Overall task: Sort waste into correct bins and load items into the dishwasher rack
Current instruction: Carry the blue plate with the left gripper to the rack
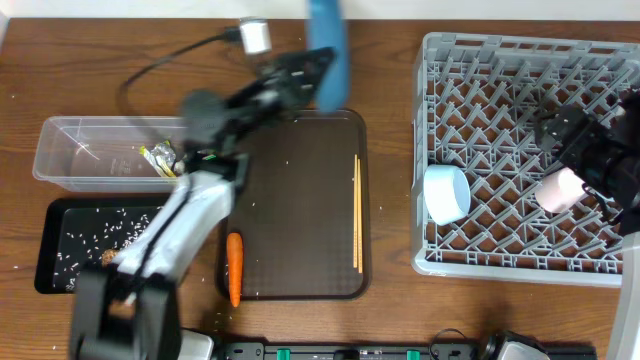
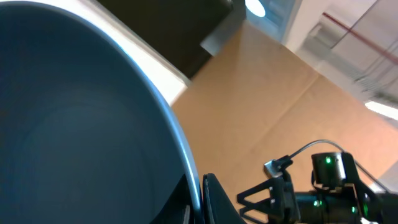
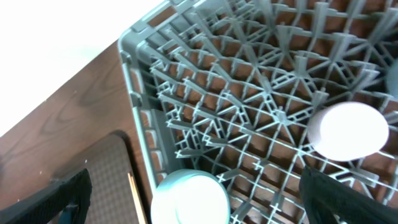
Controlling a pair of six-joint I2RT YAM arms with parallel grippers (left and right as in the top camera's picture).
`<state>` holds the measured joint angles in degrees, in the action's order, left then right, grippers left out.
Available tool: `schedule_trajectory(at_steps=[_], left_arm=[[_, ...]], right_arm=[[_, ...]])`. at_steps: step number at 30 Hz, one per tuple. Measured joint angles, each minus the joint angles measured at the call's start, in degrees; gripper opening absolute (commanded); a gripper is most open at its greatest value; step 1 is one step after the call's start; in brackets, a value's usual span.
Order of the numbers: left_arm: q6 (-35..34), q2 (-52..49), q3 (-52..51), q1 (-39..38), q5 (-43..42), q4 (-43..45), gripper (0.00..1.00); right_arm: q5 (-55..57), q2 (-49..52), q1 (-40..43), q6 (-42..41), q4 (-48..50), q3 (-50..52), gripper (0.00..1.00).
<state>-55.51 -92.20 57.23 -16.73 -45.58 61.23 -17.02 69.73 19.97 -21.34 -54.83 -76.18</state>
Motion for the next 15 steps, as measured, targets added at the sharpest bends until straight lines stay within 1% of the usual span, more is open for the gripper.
schedule_trajectory(at_steps=[4,7,12,15], left_arm=[[-3.72,-10.88,8.15,-8.57,3.23,2.73,0.06],[-5.57,-17.29,14.69,-13.25,4.22,3.30,0.06],[-7.28,-24.33,22.58,-17.94,5.64,3.32,0.06],[-7.63,-26.34,24.68,-19.85,8.39,3.34,0.06]], right_arm=[[0.02,0.00,2.43,-0.20,-1.11,0.00,0.99],[0.46,0.00,3.67,-0.39,-2.27,0.00,0.99],[1.42,0.02,5.38,-0.52,-3.15,0.00,0.99],[1.62,0.02,5.92,-0.61,-3.19,0.00,0.99]])
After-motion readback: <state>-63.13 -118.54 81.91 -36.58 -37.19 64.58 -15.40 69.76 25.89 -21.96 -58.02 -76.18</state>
